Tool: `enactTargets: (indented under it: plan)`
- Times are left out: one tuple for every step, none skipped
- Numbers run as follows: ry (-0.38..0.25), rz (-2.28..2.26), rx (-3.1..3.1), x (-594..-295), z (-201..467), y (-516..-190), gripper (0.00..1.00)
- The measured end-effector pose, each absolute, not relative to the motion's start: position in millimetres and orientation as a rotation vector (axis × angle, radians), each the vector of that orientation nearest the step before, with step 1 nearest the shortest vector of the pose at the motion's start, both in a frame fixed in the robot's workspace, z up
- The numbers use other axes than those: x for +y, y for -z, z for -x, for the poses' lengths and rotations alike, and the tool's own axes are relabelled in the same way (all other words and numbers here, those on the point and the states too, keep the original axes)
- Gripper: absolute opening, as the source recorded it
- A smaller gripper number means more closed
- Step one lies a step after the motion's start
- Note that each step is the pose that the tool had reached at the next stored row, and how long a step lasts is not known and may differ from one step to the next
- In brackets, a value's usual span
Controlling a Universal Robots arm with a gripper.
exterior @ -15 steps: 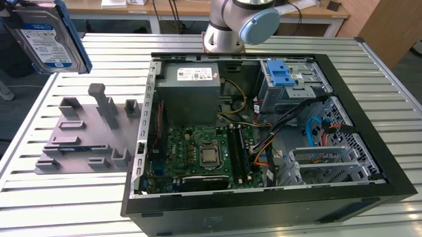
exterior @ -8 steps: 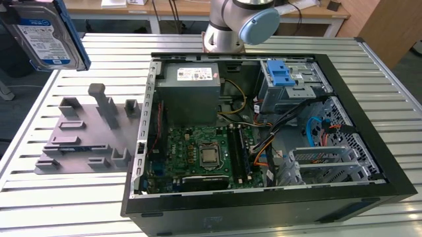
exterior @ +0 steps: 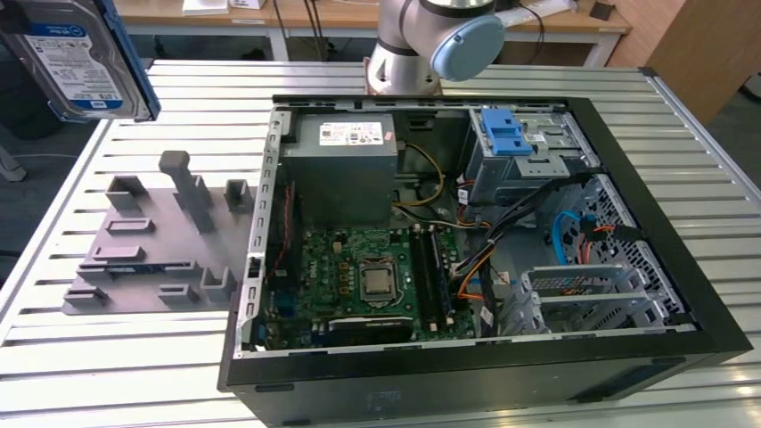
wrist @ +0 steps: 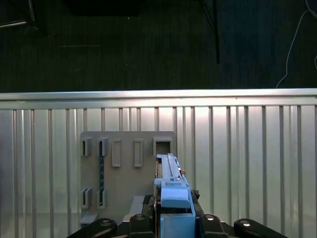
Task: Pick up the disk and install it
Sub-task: 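Pick up the disk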
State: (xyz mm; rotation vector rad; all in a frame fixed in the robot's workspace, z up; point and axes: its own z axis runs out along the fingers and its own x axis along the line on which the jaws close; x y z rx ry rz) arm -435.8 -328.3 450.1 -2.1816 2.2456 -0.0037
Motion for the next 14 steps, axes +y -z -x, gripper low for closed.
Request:
enactTargets:
  plan:
    - [0.004,2.182,2.246,-328.3,435.8,-451.5,0.36]
    - [0.004,2.182,2.246,-328.3,435.8,-452.9,0.36]
    - [0.004,2.182,2.246,-328.3,435.8,-454.3,0.36]
    - [0.004,2.182,2.245,-328.3,435.8,-455.7,0.36]
    - [0.004,2.181,2.245,-328.3,435.8,-457.1,0.36]
    - [0.004,2.181,2.245,-328.3,435.8,-458.4,0.36]
    - [0.004,2.181,2.245,-328.3,435.8,-459.8,0.36]
    - [0.004,2.181,2.246,-328.3,435.8,-460.8,0.36]
    - [0.004,2.181,2.245,-328.3,435.8,-461.5,0.36]
    - [0.004,2.181,2.245,-328.3,435.8,-462.1,0.36]
    - [0.004,2.182,2.245,-328.4,435.8,-462.3,0.36]
    - [0.004,2.182,2.245,-328.7,435.5,-462.3,0.36]
    - [0.004,2.182,2.245,-329.1,435.2,-462.3,0.36]
    - [0.004,2.182,2.245,-329.7,434.8,-462.4,0.36]
